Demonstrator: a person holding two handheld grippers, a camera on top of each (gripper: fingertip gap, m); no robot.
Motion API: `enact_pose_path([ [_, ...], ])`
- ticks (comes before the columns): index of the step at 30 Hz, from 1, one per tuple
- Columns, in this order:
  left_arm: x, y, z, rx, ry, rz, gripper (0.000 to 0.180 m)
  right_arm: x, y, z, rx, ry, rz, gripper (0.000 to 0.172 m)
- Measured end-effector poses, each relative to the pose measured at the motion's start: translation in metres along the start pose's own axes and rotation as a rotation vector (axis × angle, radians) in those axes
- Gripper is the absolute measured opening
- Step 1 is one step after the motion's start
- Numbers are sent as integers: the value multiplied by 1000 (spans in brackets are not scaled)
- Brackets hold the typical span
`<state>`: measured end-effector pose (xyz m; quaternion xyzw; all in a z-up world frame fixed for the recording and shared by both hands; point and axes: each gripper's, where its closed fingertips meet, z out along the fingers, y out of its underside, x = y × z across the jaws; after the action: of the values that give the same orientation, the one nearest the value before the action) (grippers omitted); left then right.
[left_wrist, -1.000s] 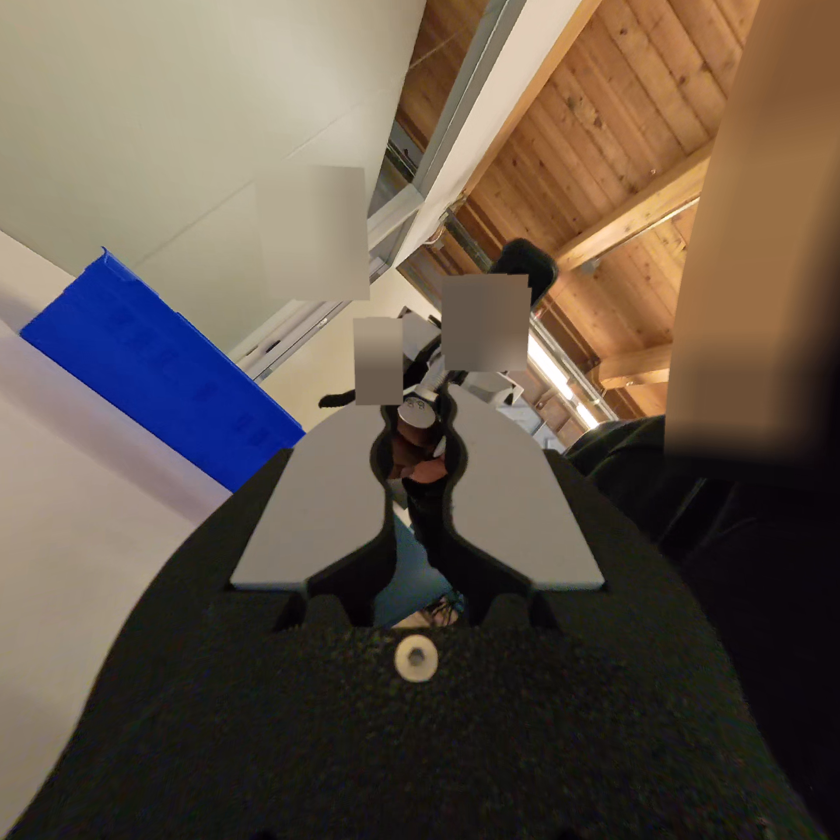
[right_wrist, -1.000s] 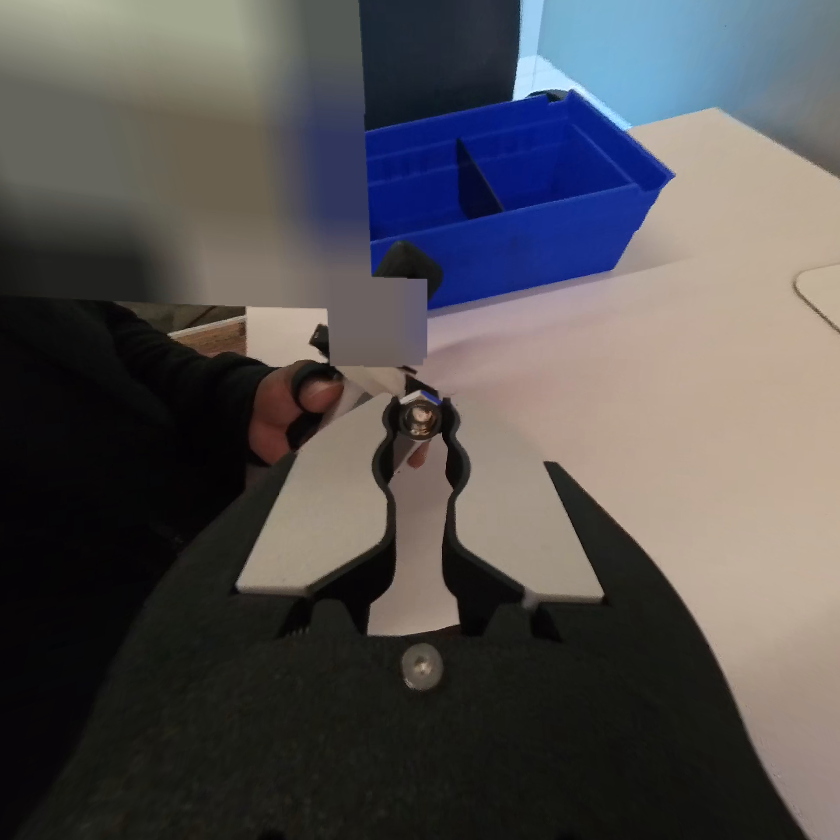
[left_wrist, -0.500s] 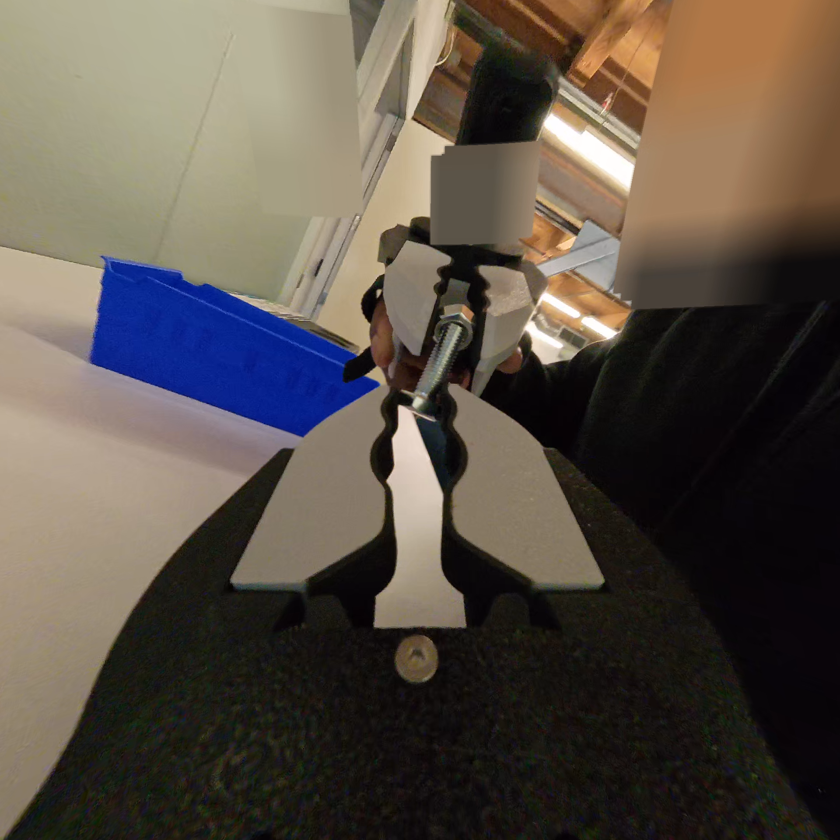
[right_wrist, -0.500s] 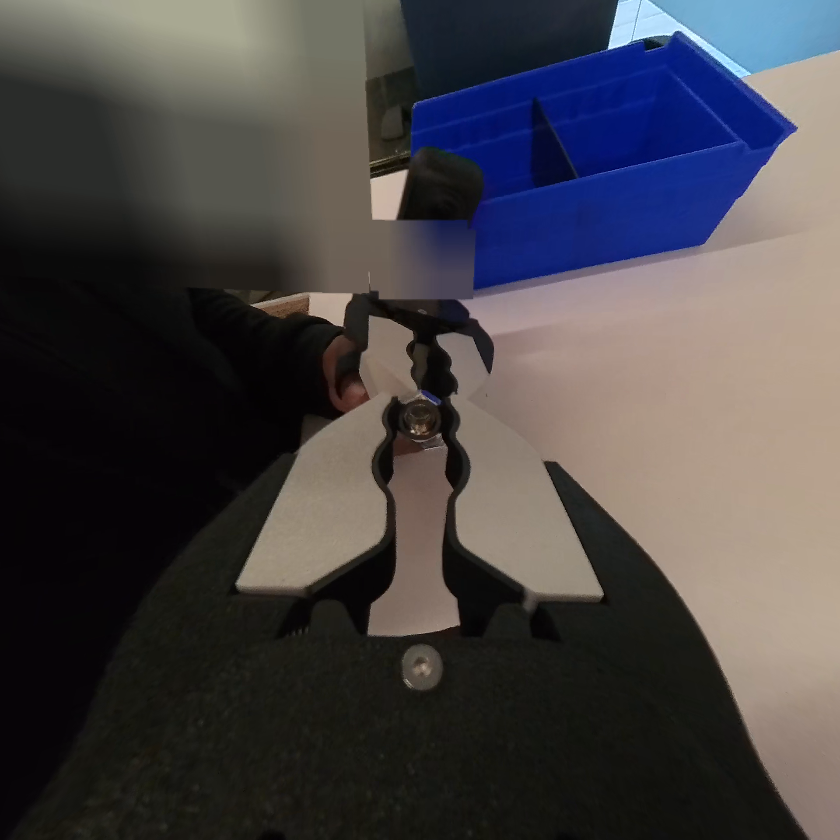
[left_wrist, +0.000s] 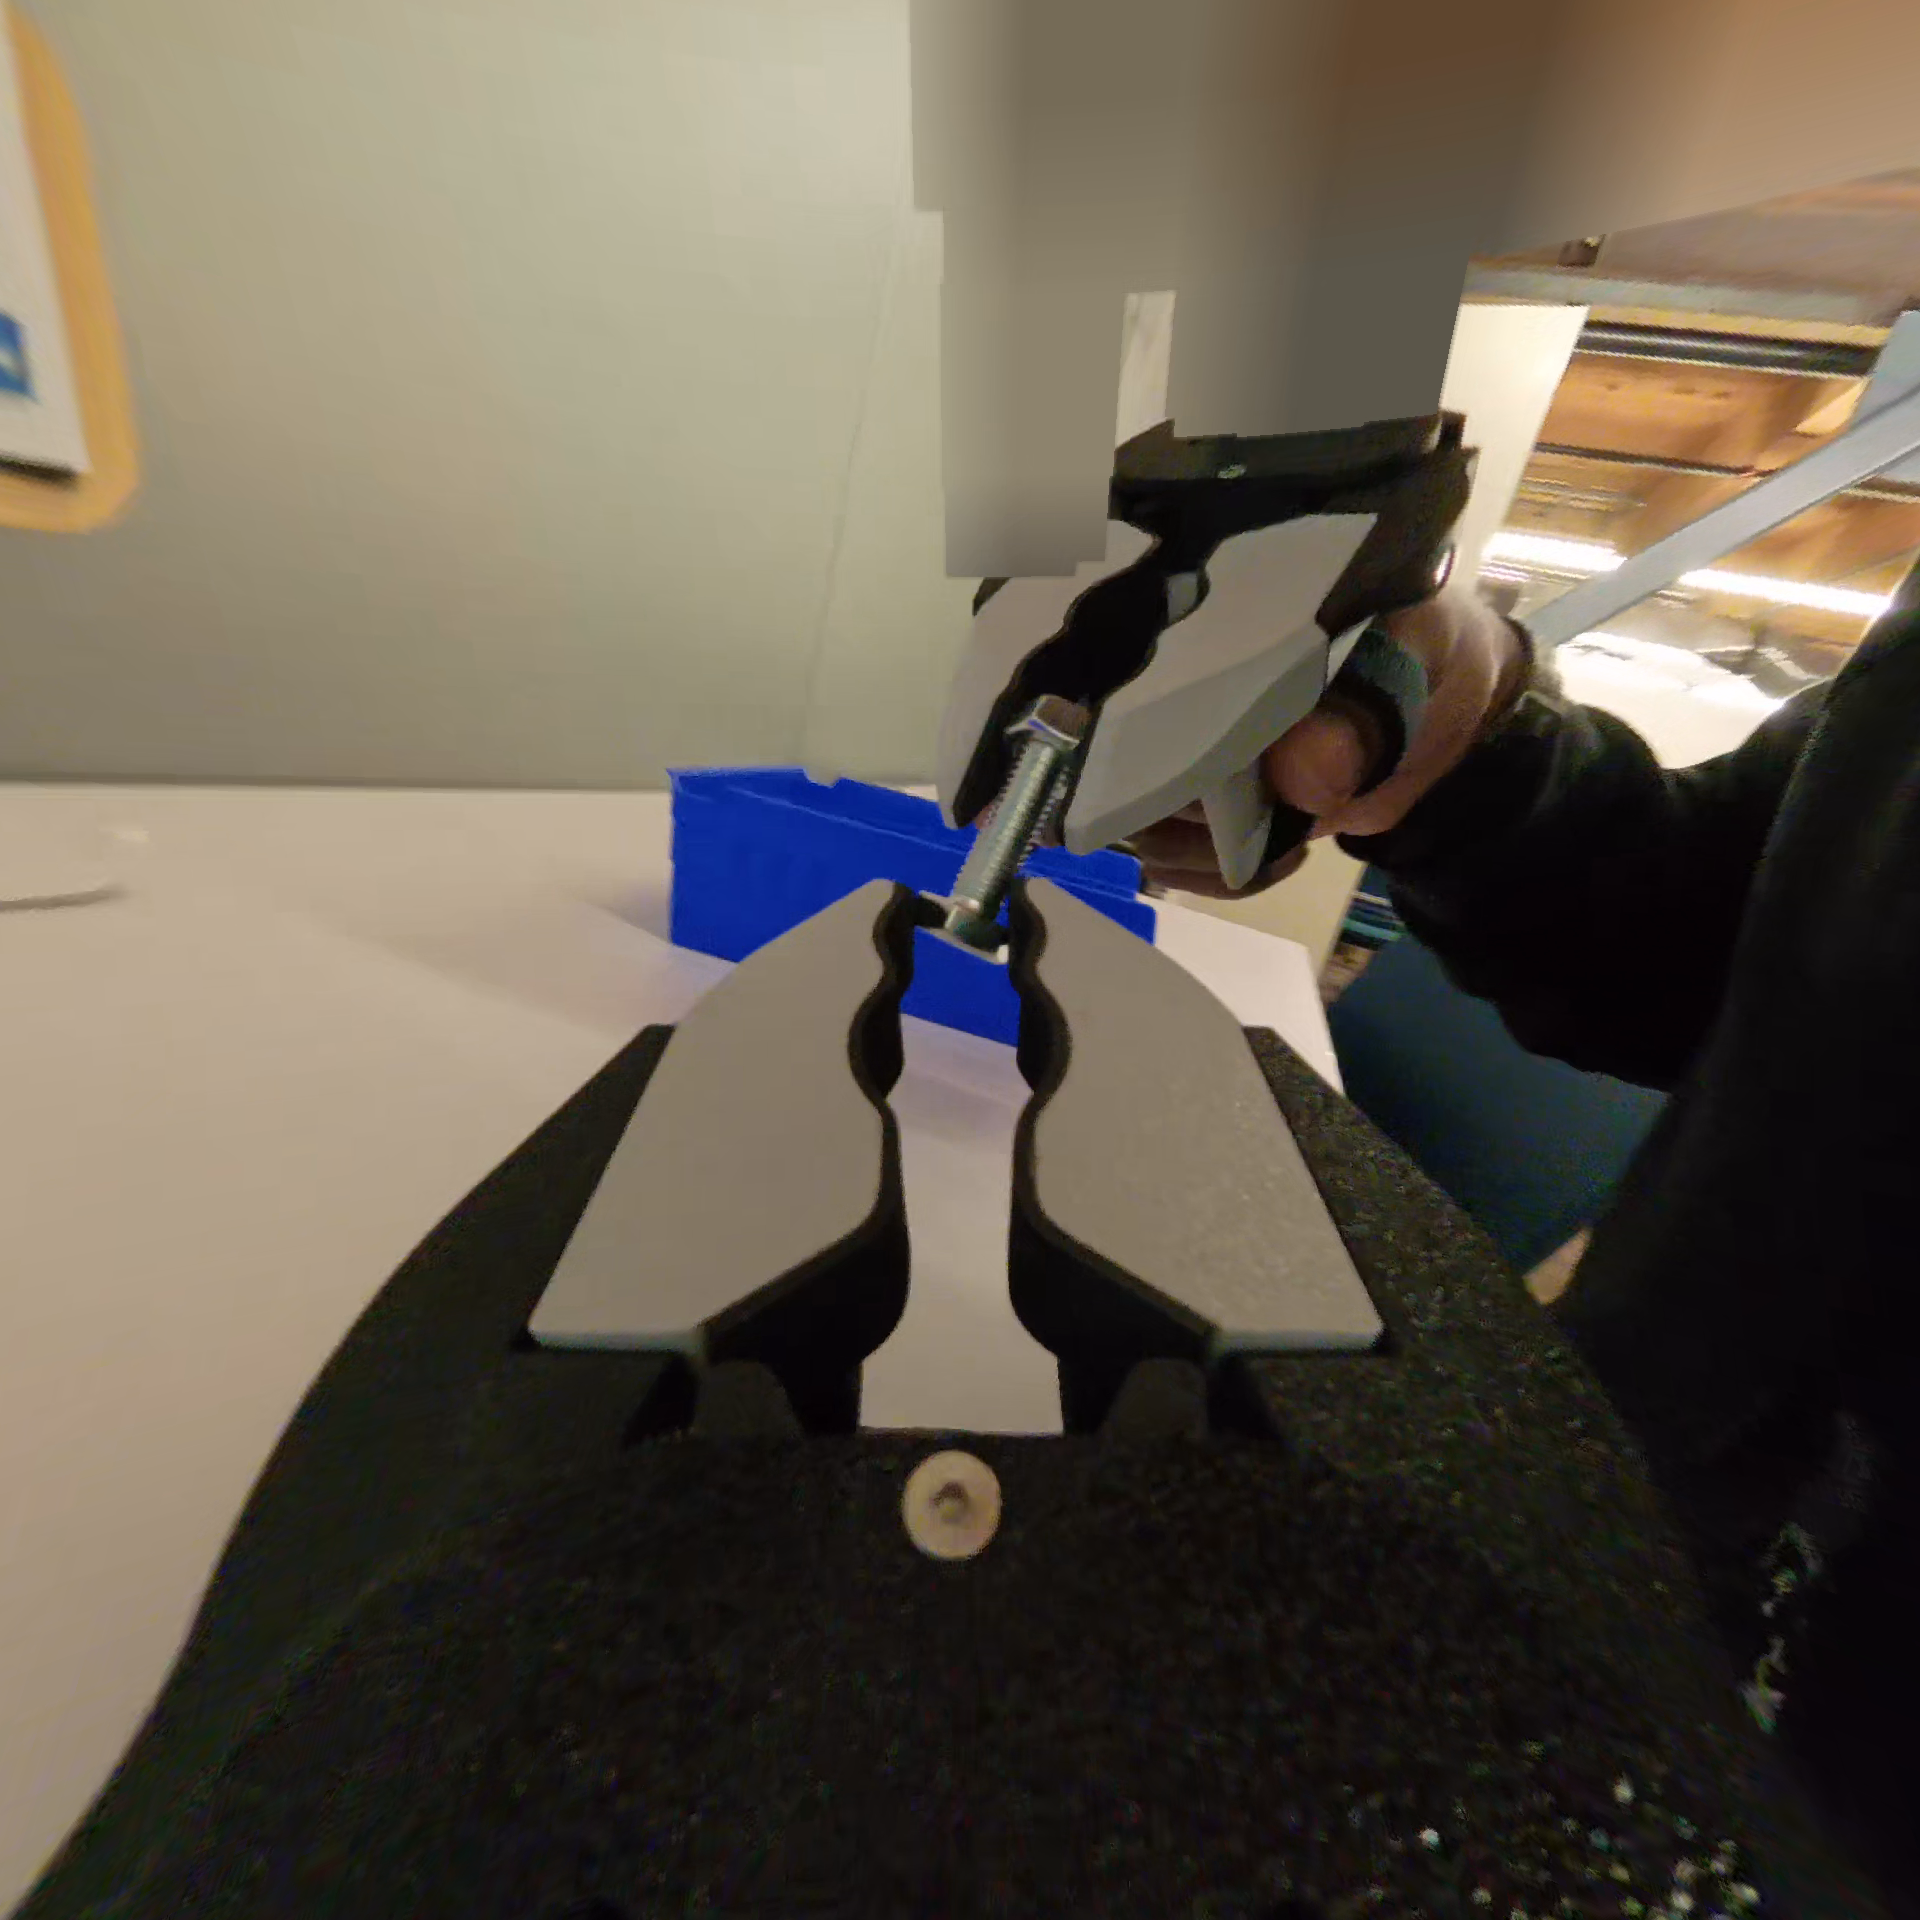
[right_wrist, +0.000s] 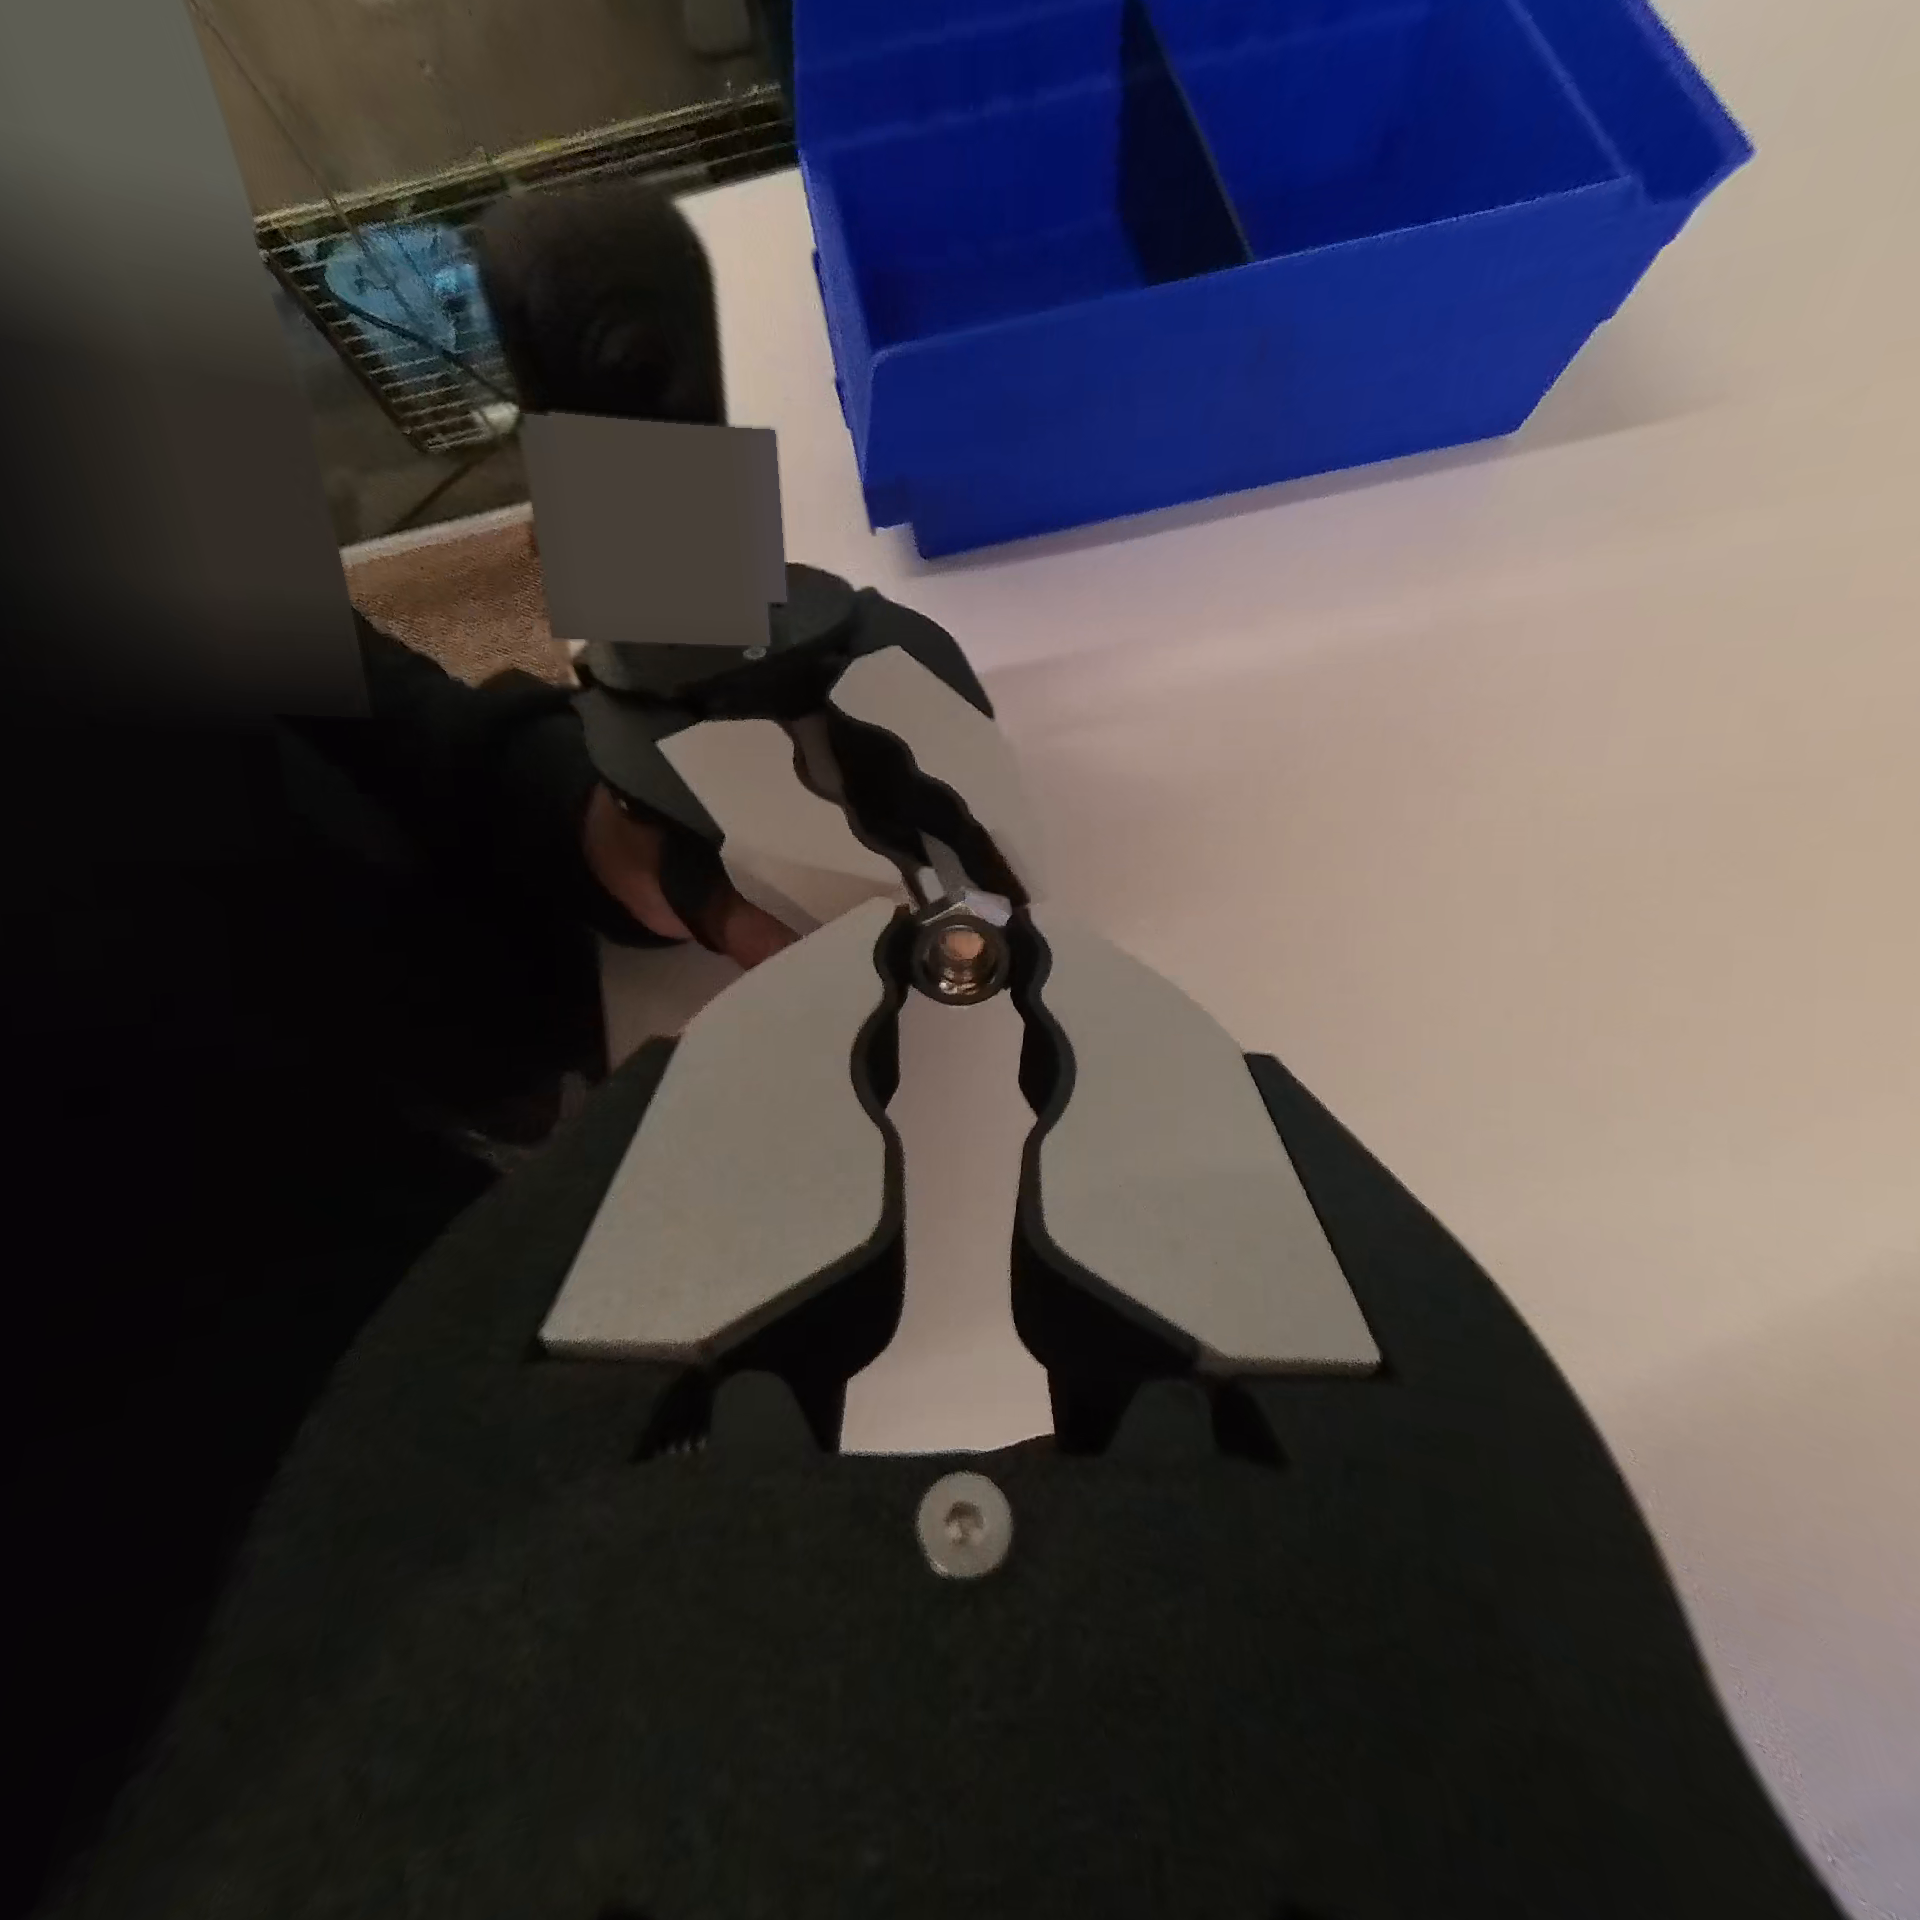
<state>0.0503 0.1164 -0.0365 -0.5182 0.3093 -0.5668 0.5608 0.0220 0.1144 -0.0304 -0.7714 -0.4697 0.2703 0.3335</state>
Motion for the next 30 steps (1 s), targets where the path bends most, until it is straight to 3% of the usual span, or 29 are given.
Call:
enact_pose_path([
  [7, -6, -14, -13, 22, -203, 316, 16, -7, -8, 4, -65, 6, 21, 18],
  [11, -13, -19, -20, 24, -310, 399, 16, -4, -12, 10, -115, 72, -30, 18],
  [22, -24, -34, -40, 103, -396, 367, 16, -6, -36, 28, -92, 76, 81, 18],
  [30, -23, -37, -46, 117, -402, 380, 16, -11, -35, 28, -190, 42, 105, 18],
])
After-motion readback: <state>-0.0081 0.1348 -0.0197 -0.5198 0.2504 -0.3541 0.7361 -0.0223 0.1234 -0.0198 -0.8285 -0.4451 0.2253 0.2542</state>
